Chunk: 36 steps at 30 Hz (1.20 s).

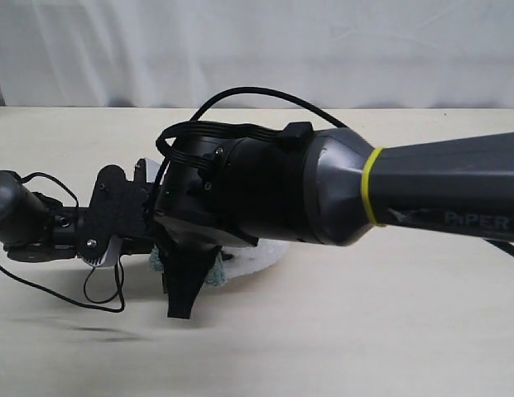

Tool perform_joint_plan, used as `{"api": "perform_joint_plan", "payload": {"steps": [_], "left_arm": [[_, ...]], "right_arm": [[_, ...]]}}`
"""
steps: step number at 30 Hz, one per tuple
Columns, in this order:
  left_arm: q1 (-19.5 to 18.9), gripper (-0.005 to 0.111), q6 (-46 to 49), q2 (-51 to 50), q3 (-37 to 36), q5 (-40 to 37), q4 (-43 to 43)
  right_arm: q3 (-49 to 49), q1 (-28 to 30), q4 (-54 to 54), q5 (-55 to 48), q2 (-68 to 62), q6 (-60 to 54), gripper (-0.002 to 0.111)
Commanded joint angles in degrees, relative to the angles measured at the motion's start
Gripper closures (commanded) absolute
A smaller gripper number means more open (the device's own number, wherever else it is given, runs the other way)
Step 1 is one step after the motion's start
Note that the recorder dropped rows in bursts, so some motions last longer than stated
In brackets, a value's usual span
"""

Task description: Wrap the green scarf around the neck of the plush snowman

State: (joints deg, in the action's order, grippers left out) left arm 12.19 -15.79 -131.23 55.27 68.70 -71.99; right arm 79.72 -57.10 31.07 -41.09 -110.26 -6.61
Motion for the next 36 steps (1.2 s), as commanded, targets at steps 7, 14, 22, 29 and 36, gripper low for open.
{"api": "perform_joint_plan", "payload": {"steps": [7, 14, 22, 29, 36], "left_arm": [[0.2, 0.107, -0.39, 0.19, 0.25, 1.27, 0.83], [0.2, 0.107, -0.39, 0.19, 0.25, 1.27, 0.95], [0.2, 0.107, -0.39, 0.19, 0.25, 1.27, 0.95], [0.2, 0.107, -0.39, 0.19, 0.25, 1.27, 0.84], [0.2, 0.107, -0.39, 0.19, 0.25, 1.27, 1.05]], "right_arm": [[-0.01, 0.36, 3.03, 0.13, 0.13, 3.25, 0.042], [0.09, 0.36, 2.31, -2.34, 2.22, 5.54, 0.042], [0.09, 0.36, -2.1, 0.97, 3.69, 9.52, 0.042], [0.09, 0.36, -1.73, 2.24, 3.69, 13.33, 0.042], [0.09, 0.26, -3.57, -4.22, 5.07, 13.22, 0.053]]}}
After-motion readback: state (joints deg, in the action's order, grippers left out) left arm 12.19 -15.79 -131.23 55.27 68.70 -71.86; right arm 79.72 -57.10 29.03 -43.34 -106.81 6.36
